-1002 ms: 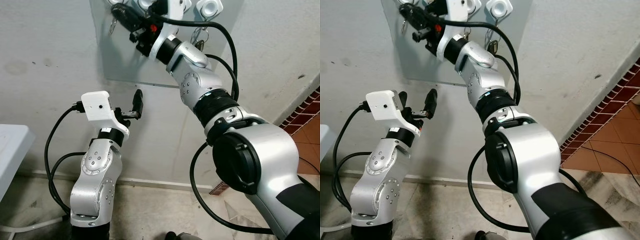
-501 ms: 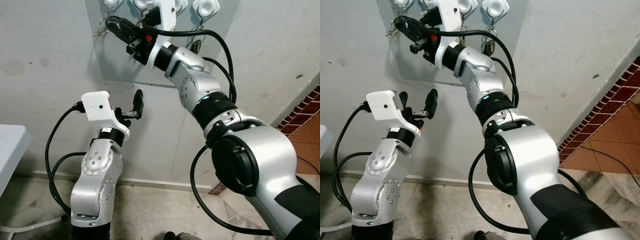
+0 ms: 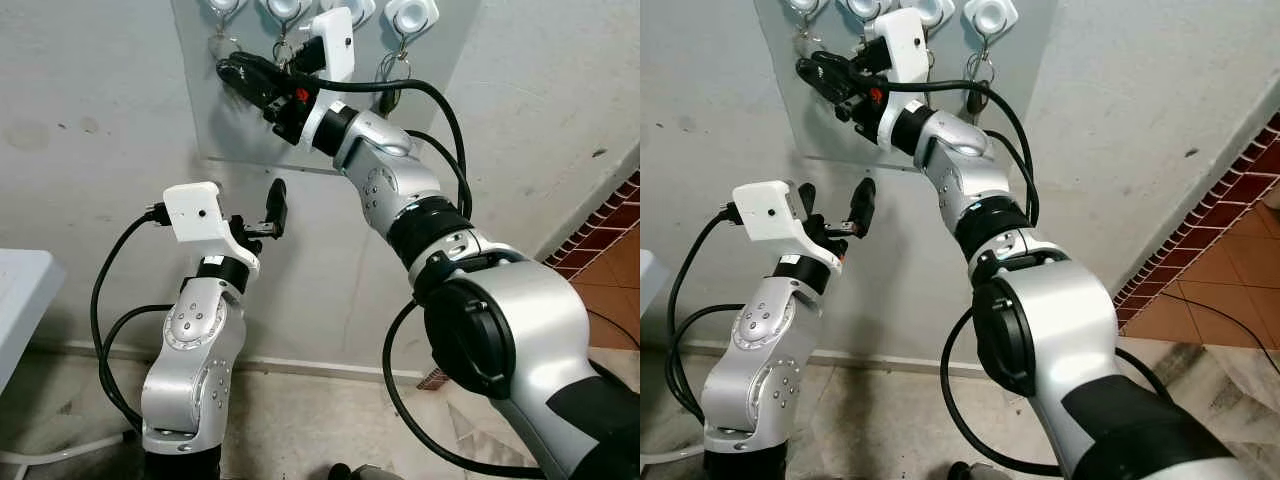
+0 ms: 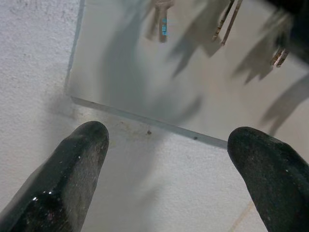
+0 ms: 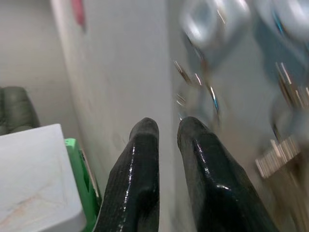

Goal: Hang keys on a hook

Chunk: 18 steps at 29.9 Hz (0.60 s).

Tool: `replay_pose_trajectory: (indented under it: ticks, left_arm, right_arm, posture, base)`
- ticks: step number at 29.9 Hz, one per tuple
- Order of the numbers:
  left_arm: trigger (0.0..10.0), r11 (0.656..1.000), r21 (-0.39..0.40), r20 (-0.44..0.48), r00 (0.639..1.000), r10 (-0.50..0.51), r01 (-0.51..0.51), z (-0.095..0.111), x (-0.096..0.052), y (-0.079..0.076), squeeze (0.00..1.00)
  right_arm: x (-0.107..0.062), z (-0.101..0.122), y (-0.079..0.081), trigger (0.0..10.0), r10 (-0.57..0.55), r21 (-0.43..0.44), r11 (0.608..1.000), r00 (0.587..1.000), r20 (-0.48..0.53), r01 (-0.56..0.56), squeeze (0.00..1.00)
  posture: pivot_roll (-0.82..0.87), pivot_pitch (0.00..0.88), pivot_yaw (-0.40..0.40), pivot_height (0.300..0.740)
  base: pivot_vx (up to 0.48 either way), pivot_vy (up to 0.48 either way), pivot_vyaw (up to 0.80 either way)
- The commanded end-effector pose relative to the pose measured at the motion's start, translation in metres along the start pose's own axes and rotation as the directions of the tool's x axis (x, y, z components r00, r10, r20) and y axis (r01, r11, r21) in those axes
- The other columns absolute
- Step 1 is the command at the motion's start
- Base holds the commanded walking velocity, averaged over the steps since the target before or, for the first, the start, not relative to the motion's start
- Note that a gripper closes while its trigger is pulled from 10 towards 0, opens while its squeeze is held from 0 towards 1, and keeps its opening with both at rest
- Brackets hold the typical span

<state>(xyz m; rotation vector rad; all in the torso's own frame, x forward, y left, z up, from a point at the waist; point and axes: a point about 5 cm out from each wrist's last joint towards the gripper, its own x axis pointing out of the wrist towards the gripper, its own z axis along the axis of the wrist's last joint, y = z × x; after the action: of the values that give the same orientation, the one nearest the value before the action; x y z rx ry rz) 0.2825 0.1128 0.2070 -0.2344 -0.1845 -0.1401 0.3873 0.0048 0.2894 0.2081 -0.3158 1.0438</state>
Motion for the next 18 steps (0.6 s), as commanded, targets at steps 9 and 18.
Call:
replay_pose_trajectory:
  ticks: [9, 18]
  left_arm:
    - [10.0, 0.999, 0.021, -0.020, 0.999, 0.029, -0.028, -0.009, -0.001, 0.008, 0.00]
    - [10.0, 0.997, 0.042, -0.128, 0.989, 0.074, -0.069, -0.047, -0.002, 0.038, 0.00]
  right_arm:
    - [-0.029, -0.028, -0.013, 10.0, -0.083, 0.022, 0.996, 0.996, -0.011, 0.083, 1.00]
    - [-0.093, -0.075, -0.036, 10.0, -0.299, 0.033, 0.952, 0.950, -0.094, 0.303, 1.00]
  posture:
    - [0.08, 0.101, -0.097, 0.740]
    - [0.07, 0.091, -0.082, 0.740]
  base:
    - [0.000, 0.000, 0.00]
    - [0.000, 0.000, 0.00]
